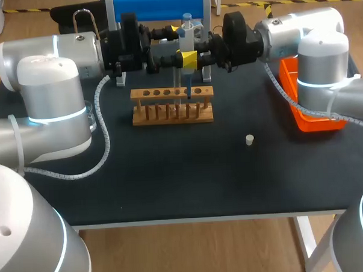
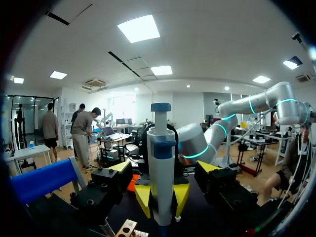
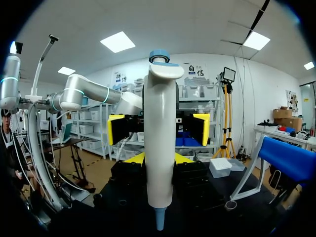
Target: Invert the test tube, pick up the pipette, mount the tip to pipette, aspirate from beaker and dispense into the tube, eject the tip, return the pipette, and cap with the stopper.
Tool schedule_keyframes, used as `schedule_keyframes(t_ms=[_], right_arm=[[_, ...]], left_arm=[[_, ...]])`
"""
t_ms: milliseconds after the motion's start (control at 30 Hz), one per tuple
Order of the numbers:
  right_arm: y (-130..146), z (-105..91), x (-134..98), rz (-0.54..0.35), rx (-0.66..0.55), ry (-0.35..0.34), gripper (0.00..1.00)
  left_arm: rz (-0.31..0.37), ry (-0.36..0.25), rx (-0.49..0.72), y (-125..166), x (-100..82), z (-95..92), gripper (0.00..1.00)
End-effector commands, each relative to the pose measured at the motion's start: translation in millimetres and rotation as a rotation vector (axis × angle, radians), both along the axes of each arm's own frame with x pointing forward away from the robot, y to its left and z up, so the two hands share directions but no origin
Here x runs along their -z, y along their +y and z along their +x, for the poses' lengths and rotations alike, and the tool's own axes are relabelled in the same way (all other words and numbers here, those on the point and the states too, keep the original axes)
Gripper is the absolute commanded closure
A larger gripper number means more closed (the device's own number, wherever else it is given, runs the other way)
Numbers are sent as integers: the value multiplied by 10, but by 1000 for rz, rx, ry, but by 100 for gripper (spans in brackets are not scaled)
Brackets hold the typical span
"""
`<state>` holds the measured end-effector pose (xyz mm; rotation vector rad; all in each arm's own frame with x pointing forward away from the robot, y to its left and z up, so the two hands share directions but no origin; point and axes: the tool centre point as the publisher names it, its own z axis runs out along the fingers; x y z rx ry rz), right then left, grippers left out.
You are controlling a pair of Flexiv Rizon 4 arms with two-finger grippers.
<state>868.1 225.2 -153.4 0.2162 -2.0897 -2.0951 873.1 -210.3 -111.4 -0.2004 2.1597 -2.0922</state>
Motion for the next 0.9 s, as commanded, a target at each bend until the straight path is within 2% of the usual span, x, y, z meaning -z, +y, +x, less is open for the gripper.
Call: schedule_keyframes(t_ms=[33,100,133,233,500,633,733,867,900], right_arm=[[4,-15,2,3,10,0,100],[2,-11,3,7,15,-2,100],[2,-9,3,8,16,-1,100],[-3,1,9,10,21,3,100],[-6,10,10,16,25,8,100],[3,11,4,17,23,8,100],[9,12,0,18,22,8,100],[19,10,-5,18,20,8,100],[20,10,-5,18,20,8,100]], left_arm=[[0,0,2,11,0,-2,31],[0,0,2,11,0,-2,48],[0,0,2,11,0,-2,51],[0,0,2,11,0,-2,50],[0,0,2,11,0,-2,58],[0,0,2,11,0,-2,51],[0,0,2,11,0,-2,55],[0,0,2,11,0,-2,56],[0,0,2,11,0,-2,59]])
